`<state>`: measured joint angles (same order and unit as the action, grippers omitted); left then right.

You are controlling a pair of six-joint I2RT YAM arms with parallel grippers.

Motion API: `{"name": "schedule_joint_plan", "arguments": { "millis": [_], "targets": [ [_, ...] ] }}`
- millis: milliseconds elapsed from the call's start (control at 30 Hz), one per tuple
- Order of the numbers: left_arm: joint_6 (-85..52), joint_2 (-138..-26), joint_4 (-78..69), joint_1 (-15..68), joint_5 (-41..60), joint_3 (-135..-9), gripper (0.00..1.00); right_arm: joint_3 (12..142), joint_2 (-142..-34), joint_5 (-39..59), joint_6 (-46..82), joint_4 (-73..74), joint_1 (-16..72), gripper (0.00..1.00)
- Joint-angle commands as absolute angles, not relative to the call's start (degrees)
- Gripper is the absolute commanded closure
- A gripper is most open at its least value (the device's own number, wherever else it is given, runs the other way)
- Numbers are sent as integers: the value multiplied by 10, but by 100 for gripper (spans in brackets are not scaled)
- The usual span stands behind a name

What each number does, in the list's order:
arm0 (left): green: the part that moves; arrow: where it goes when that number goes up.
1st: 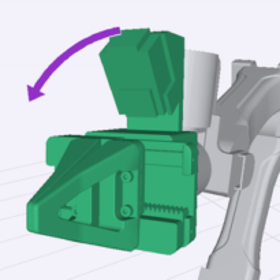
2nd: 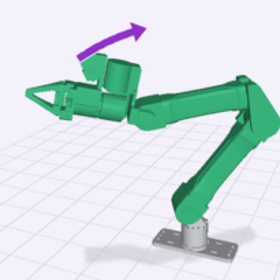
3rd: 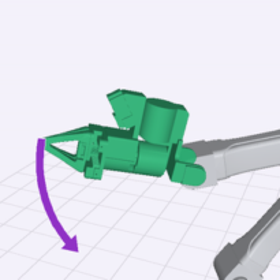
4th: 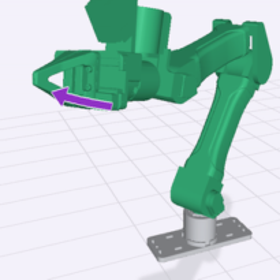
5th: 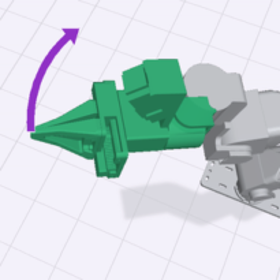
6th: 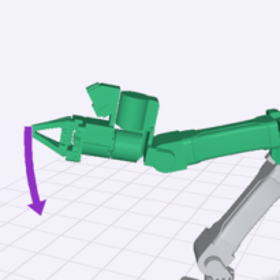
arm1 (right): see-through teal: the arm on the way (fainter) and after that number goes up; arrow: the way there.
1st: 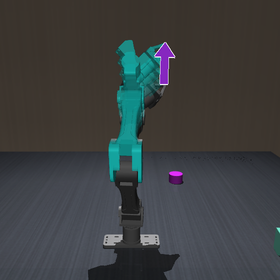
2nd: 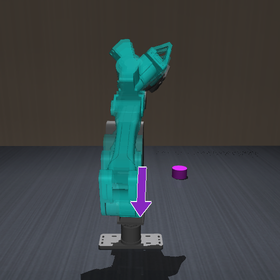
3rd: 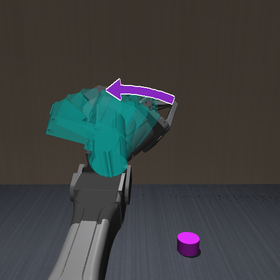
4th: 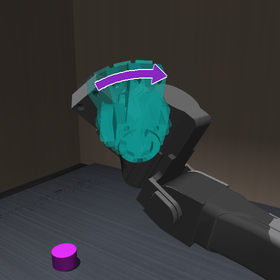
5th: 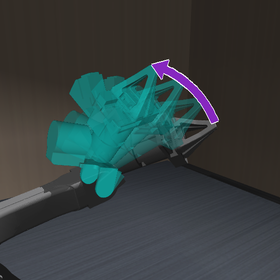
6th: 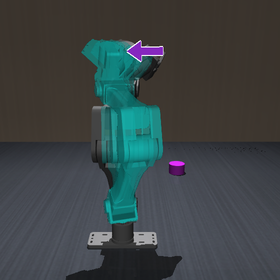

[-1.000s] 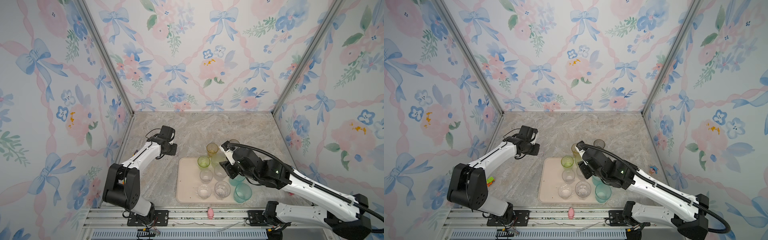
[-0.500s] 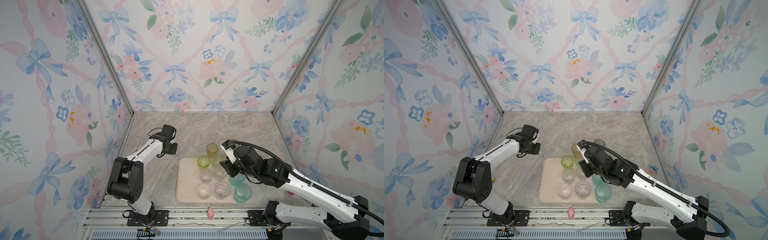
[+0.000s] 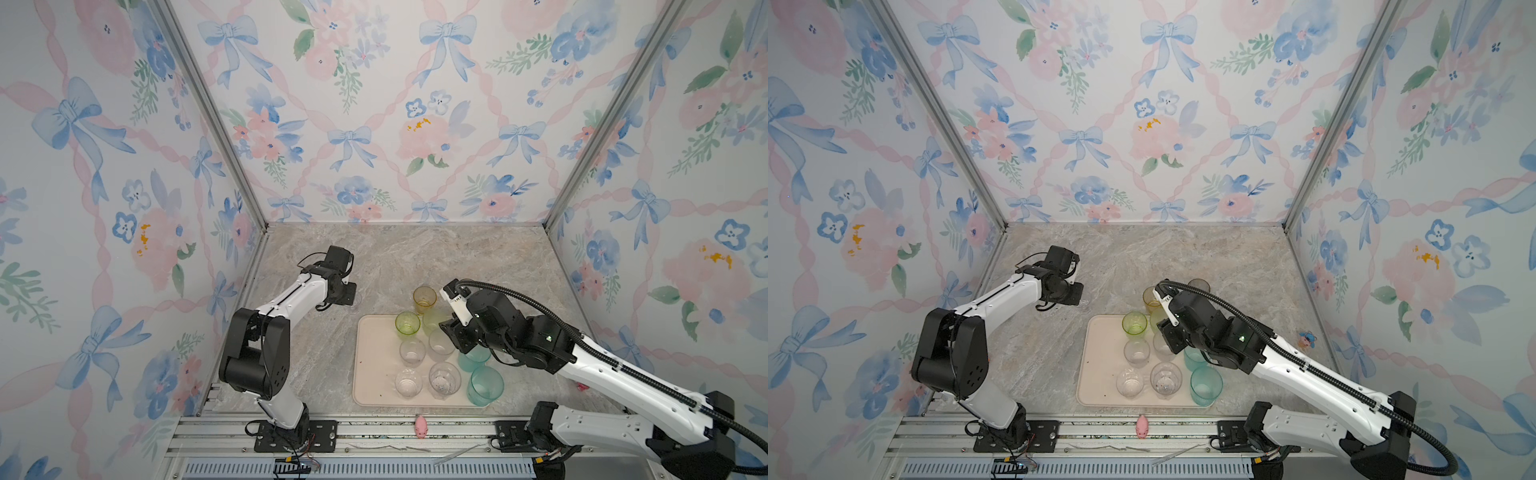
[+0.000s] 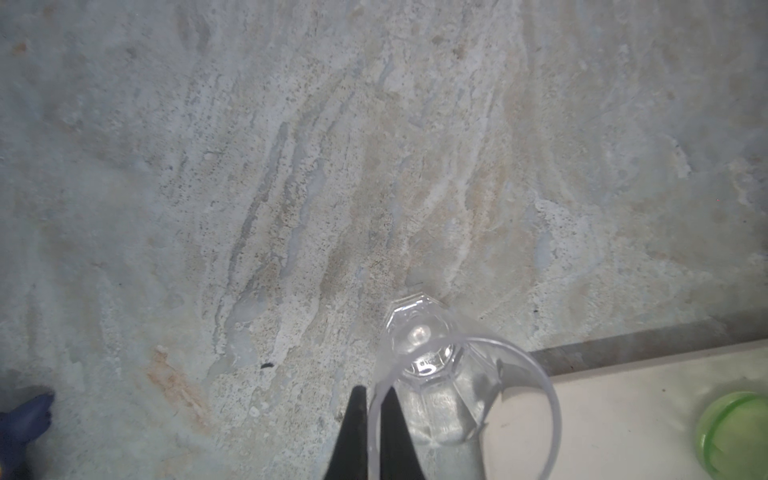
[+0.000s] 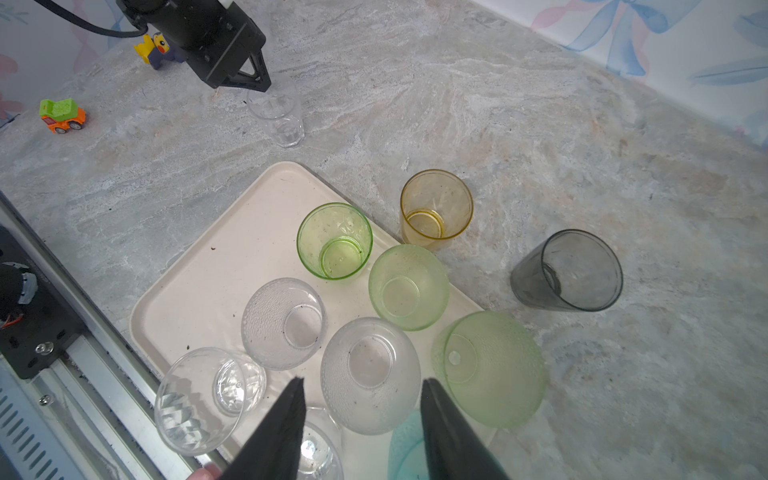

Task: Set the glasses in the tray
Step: 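Grasp the small clear cup with the left gripper and carry it over the tray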

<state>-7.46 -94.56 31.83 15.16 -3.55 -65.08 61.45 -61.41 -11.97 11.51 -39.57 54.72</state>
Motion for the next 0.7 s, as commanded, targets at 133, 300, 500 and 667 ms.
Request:
{"name": "schedule_joint_plan", "arguments": {
  "millis": [133,300,500,667],
  "targets": [
    [-57,-914,344,148,-22,-672,97,605,-605,-125,114,-395,521,52],
    [-52,-859,368,154,6,-688,97,601,-588,-126,136,-395,473,52],
    [-54,-808,390,194,29,-683,97,603,-578,-108,155,-396,414,52],
    [-77,-770,396,257,30,-648,97,606,-568,-103,157,-398,394,51]
  ]
}}
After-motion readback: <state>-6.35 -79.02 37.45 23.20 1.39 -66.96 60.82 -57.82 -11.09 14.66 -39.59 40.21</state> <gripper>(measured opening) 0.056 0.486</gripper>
